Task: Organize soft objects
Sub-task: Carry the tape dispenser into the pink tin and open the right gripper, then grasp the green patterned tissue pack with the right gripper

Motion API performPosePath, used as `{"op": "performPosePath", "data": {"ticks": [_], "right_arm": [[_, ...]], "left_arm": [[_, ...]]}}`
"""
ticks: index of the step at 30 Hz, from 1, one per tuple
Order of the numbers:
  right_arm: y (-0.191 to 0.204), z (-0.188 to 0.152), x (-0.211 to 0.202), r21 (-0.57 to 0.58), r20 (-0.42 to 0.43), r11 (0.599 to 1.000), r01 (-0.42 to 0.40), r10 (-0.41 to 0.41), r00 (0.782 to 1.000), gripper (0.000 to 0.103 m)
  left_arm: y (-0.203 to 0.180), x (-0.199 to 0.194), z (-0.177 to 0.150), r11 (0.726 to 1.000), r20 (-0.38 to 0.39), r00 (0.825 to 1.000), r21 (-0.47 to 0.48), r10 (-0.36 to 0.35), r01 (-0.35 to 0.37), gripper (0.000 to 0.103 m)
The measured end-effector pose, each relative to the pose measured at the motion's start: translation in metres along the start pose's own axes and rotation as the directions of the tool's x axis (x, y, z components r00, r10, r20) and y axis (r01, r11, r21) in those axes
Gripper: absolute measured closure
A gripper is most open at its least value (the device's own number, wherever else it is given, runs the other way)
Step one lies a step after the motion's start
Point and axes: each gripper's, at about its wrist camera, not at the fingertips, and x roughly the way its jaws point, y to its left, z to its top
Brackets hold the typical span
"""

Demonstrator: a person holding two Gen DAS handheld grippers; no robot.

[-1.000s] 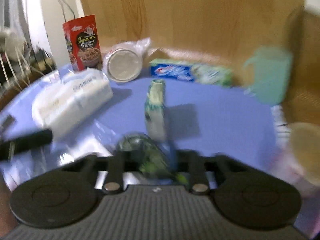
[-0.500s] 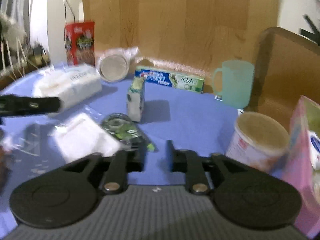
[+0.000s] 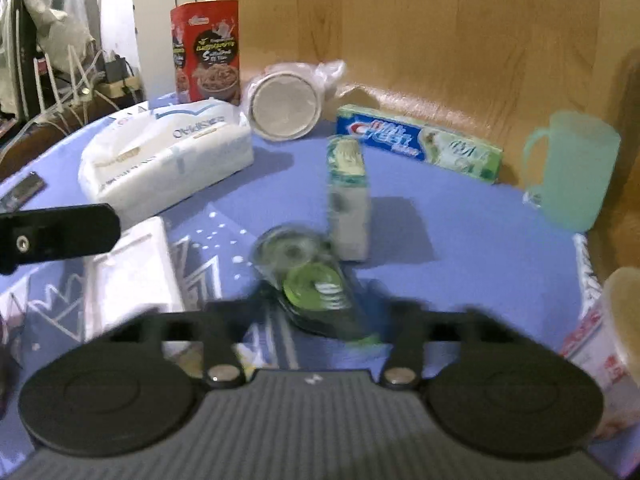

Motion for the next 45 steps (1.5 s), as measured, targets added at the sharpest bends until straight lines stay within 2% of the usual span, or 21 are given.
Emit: {"op": "performPosePath", "data": {"ticks": [5,8,9,11,14,15,18,21,22,24,26,29,31,32,34,38,39,40,41,43,45], "right_arm": [[0.014,-0.032,-0.045,0.041,-0.003,0.999,-0.027,0.027,1.000,0.064],[0.018,-0.062,-0.085,0.124,0.026,0.991,-0.042,0.039,0.999,0.064],[0.017,-0.072,-0.098,0.159,0.043,0.987,-0.026,0.020,0.999,0.064],[0.018,-0.087,-0.119,0.204,0.078,0.979,0.022,-0.039,0.996,0.064],[0.018,-0.105,-0.143,0.246,0.136,0.966,0.083,-0.119,0.984,0.064],[0.016,-0.110,-0.149,0.274,0.156,0.958,0.089,-0.136,0.978,0.064],[0.012,-0.118,-0.167,0.326,0.220,0.940,0.098,-0.176,0.960,0.064],[0.006,-0.120,-0.179,0.336,0.262,0.933,0.130,-0.225,0.938,0.064],[0.003,-0.121,-0.184,0.343,0.278,0.930,0.134,-0.237,0.931,0.064],[-0.002,-0.125,-0.195,0.356,0.311,0.920,0.163,-0.281,0.908,0.064],[-0.009,-0.129,-0.205,0.370,0.332,0.906,0.207,-0.337,0.881,0.063],[-0.025,-0.133,-0.221,0.404,0.352,0.874,0.270,-0.421,0.836,0.063],[-0.042,-0.136,-0.232,0.438,0.356,0.846,0.304,-0.474,0.805,0.063],[-0.052,-0.136,-0.235,0.455,0.350,0.829,0.324,-0.502,0.791,0.063],[-0.071,-0.137,-0.241,0.487,0.329,0.781,0.391,-0.579,0.746,0.063],[-0.122,-0.140,-0.239,0.531,0.248,0.648,0.546,-0.735,0.631,0.062],[-0.132,-0.141,-0.232,0.506,0.219,0.614,0.605,-0.770,0.599,0.050],[-0.141,-0.142,-0.225,0.481,0.176,0.582,0.656,-0.797,0.578,0.040],[-0.148,-0.145,-0.221,0.473,0.140,0.560,0.680,-0.810,0.570,0.041],[-0.154,-0.155,-0.225,0.524,0.137,0.568,0.635,-0.792,0.595,0.041],[-0.147,-0.163,-0.232,0.568,0.169,0.575,0.589,-0.782,0.600,0.041]], "left_arm": [[0.002,-0.002,0.000,1.000,0.003,1.000,-0.015,-0.003,0.003,0.001],[-0.007,-0.004,0.000,1.000,-0.023,1.000,0.022,-0.013,0.013,0.001],[-0.014,-0.007,-0.001,0.999,-0.038,0.999,0.021,-0.032,0.033,0.001],[-0.036,-0.017,-0.003,0.990,-0.057,0.989,0.025,-0.137,0.139,0.001],[-0.090,-0.020,-0.012,0.965,-0.140,0.971,0.153,-0.192,0.213,0.003],[-0.106,-0.016,-0.016,0.955,-0.189,0.958,0.160,-0.218,0.249,0.005],[-0.135,0.001,-0.025,0.932,-0.299,0.904,0.100,-0.306,0.348,0.017],[-0.165,0.018,-0.026,0.910,-0.363,0.858,0.060,-0.363,0.410,0.025],[-0.177,0.024,-0.026,0.898,-0.384,0.838,0.049,-0.387,0.437,0.031],[-0.202,0.033,-0.028,0.877,-0.414,0.809,0.051,-0.416,0.477,0.043],[-0.227,0.041,-0.028,0.862,-0.430,0.797,0.077,-0.425,0.501,0.060],[-0.264,0.050,-0.029,0.838,-0.443,0.782,0.112,-0.438,0.533,0.062],[-0.292,0.056,-0.029,0.822,-0.438,0.781,0.146,-0.446,0.551,0.062],[-0.304,0.058,-0.030,0.816,-0.431,0.785,0.168,-0.444,0.553,0.057],[-0.326,0.060,-0.031,0.807,-0.414,0.799,0.214,-0.435,0.550,0.047],[-0.343,0.058,-0.035,0.803,-0.367,0.828,0.269,-0.425,0.532,0.039],[-0.341,0.057,-0.037,0.803,-0.367,0.829,0.273,-0.422,0.530,0.039],[-0.338,0.056,-0.038,0.805,-0.365,0.832,0.277,-0.417,0.525,0.039],[-0.334,0.055,-0.039,0.808,-0.360,0.839,0.284,-0.408,0.516,0.039],[-0.319,0.051,-0.037,0.818,-0.346,0.856,0.302,-0.385,0.490,0.039],[-0.296,0.046,-0.036,0.831,-0.331,0.870,0.305,-0.365,0.465,0.038]]}}
